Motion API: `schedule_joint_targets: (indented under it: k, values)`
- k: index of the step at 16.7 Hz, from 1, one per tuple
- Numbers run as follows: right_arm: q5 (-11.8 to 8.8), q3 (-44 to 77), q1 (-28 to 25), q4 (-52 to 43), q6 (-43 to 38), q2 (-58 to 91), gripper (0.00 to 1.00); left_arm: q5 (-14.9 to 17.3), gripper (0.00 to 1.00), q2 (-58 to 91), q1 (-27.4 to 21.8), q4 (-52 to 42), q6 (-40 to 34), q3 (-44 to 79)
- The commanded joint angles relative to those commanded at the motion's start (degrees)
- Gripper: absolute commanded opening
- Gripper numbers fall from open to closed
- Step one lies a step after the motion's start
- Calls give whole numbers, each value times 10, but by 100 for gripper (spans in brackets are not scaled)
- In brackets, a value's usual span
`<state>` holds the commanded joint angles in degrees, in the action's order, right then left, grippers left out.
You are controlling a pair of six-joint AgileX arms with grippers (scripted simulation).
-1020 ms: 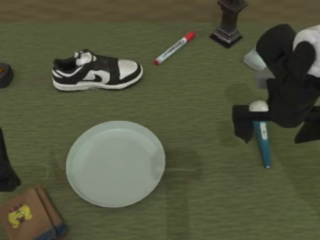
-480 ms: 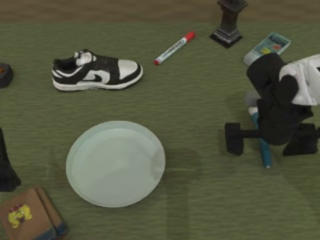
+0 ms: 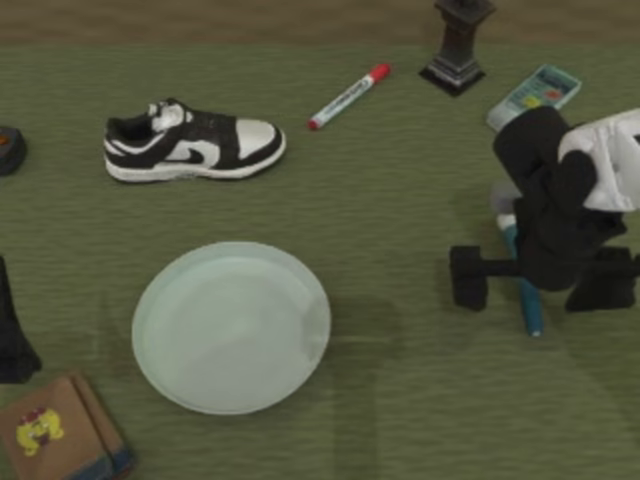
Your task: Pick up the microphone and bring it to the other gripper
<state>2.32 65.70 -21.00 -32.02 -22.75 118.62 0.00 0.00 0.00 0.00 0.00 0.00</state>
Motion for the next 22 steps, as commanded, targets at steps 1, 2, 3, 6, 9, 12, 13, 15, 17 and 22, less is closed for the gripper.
schedule_joint_targets:
  k: [1, 2, 3, 6, 9, 12, 13, 15, 17, 22]
  values:
    - [0, 0, 0, 0, 0, 0, 55, 0, 100, 0, 0, 0, 0, 0]
    - [0, 0, 0, 0, 0, 0, 47, 0, 100, 0, 0, 0, 0, 0]
    - [0, 0, 0, 0, 0, 0, 40, 0, 100, 0, 0, 0, 0, 0]
    - [0, 0, 0, 0, 0, 0, 17, 0, 100, 0, 0, 0, 0, 0]
    - [0, 0, 0, 0, 0, 0, 0, 0, 100, 0, 0, 0, 0, 0]
    - [0, 0, 0, 0, 0, 0, 0, 0, 100, 0, 0, 0, 0, 0]
    - [0, 0, 0, 0, 0, 0, 0, 0, 100, 0, 0, 0, 0, 0]
    - [0, 0, 0, 0, 0, 0, 0, 0, 100, 0, 0, 0, 0, 0]
    - [12, 14, -1, -18, 7, -36, 0, 0, 100, 0, 0, 0, 0, 0]
    - [-10, 2, -4, 42, 24, -47, 0, 0, 100, 0, 0, 0, 0, 0]
